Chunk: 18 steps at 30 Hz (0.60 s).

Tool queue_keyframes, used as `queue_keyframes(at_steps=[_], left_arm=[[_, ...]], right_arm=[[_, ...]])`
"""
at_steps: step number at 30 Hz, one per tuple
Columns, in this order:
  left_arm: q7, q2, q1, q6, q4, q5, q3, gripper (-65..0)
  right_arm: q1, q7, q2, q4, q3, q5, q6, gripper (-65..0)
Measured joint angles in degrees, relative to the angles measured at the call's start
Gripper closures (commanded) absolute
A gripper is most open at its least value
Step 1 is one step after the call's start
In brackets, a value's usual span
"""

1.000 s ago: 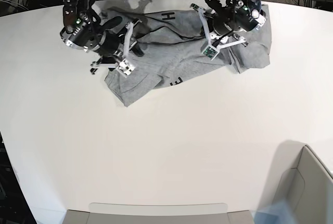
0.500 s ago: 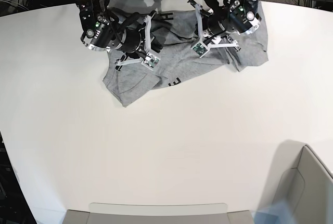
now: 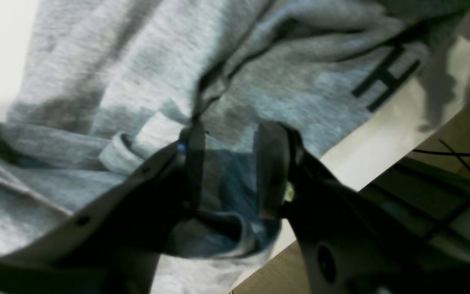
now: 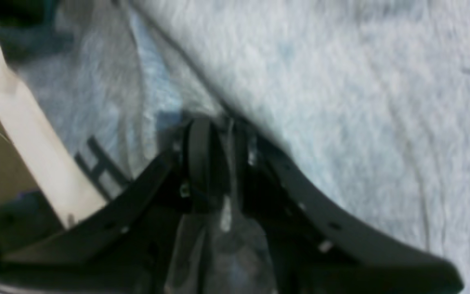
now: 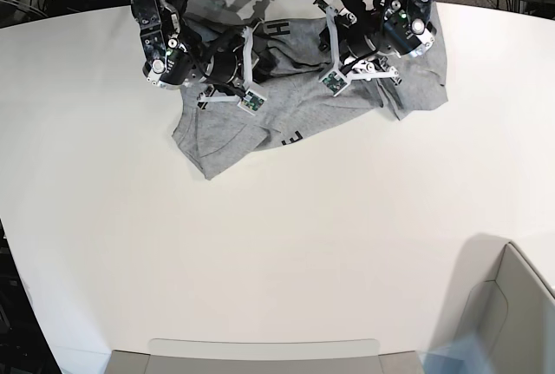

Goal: Fold the T-shirt properly
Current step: 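Lower the right gripper and grasp the shirt beside the left gripper, then release the left gripper and move it to the shirt's folded end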

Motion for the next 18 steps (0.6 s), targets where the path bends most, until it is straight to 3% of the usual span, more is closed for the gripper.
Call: queue_keyframes(at_steps=[5,12,16,18], left_arm=[[-0.55,-1.7,-0.15,0.02,0.0,-0.22,-0.13,-15.0],[-3.21,-1.51,-1.86,0.0,0.02,-0.42,-0.11,0.0],[-3.78,-1.09,-1.97,0.0,0.02,-0.48,-1.46,0.0],[-3.52,2.43,-2.6,-0.2,0.02,-0.48,-6.6,0.0]], right_arm=[[3.1,1.07,-2.14,-4.9,0.0,0.63,0.0,-1.9],[3.72,1.53,-2.6,-6.01,0.0,0.7,-0.02,-0.4],[3.72,1.51,-2.6,-6.03,0.0,0.72,-0.02,-0.3],[3.74,1.55,-2.58,-6.12,0.0,0.68,-0.02,-0.3]])
